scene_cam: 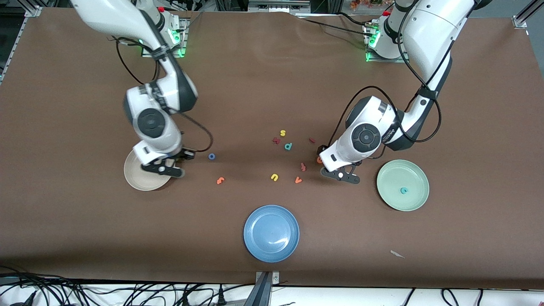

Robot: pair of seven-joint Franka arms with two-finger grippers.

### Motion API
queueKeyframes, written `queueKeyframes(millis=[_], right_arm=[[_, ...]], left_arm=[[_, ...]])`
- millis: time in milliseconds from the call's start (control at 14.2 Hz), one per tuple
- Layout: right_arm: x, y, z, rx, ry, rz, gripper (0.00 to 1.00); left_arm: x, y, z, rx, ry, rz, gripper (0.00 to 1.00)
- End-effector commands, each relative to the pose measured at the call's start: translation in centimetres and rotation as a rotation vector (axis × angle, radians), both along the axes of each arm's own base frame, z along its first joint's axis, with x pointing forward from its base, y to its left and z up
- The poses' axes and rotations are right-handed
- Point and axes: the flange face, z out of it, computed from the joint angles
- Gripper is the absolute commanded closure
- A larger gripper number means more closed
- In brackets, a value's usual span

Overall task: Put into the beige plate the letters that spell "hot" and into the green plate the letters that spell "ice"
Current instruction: 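Place the yellow letter on the white plate while the left gripper reaches orange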

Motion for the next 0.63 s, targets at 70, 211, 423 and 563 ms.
queueKeyframes(millis=[70, 211, 423, 563], right_arm=[[0.2, -6.8, 0.3, 0.049, 0.04, 0.125, 1.0], [0.1, -8.5, -0.6, 0.062, 0.041, 0.149, 1.0], [-0.6, -10.2, -3.0, 0.072, -0.011, 0.2, 1.0], [-0.5, -10.3, -3.4, 0.083, -0.023, 0.195, 0.46]], left_arm=[[-0.7, -1.1, -1.2, -0.013, -0.042, -0.004, 0.03], [-1.5, -2.6, -1.8, 0.028, -0.063, -0.044, 0.08], [-1.4, -2.9, -2.6, 0.096, -0.108, -0.047, 0.1], [-1.5, -3.2, -3.0, 0.081, -0.114, -0.037, 0.09]])
